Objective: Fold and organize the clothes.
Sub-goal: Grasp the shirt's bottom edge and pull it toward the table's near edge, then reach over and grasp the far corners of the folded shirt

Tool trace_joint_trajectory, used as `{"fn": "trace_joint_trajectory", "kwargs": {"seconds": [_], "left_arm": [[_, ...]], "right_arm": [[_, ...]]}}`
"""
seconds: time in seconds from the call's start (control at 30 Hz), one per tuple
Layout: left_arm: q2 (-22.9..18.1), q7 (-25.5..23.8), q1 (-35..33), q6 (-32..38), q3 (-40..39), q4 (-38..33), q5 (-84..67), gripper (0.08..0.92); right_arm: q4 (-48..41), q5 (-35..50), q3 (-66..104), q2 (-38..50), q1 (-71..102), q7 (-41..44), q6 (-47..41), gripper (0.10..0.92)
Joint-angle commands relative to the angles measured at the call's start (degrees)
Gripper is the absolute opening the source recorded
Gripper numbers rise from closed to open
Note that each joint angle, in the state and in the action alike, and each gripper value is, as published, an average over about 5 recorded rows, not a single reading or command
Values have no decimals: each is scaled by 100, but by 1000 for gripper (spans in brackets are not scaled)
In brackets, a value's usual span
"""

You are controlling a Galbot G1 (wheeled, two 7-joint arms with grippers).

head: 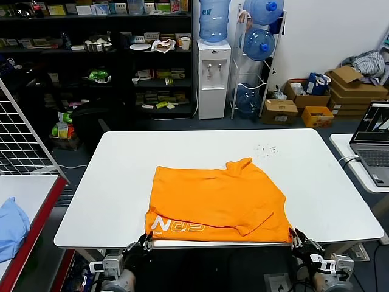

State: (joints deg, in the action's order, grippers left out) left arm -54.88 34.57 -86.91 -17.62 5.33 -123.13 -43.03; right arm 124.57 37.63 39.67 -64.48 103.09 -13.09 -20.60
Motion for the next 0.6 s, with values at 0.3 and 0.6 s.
{"fn": "trace_joint_trajectory", "kwargs": {"seconds": [0.3, 0.6], "left_arm": [[385, -156, 2483, -154, -36, 834, -1226, 553], [-10, -728, 4652, -331, -995, 3009, -1847, 813]], "right_arm": [[-753, 269, -799, 881, -2847, -349, -147, 687], [-2777, 1131, -1920, 883, -5237, -826, -883, 909]]}}
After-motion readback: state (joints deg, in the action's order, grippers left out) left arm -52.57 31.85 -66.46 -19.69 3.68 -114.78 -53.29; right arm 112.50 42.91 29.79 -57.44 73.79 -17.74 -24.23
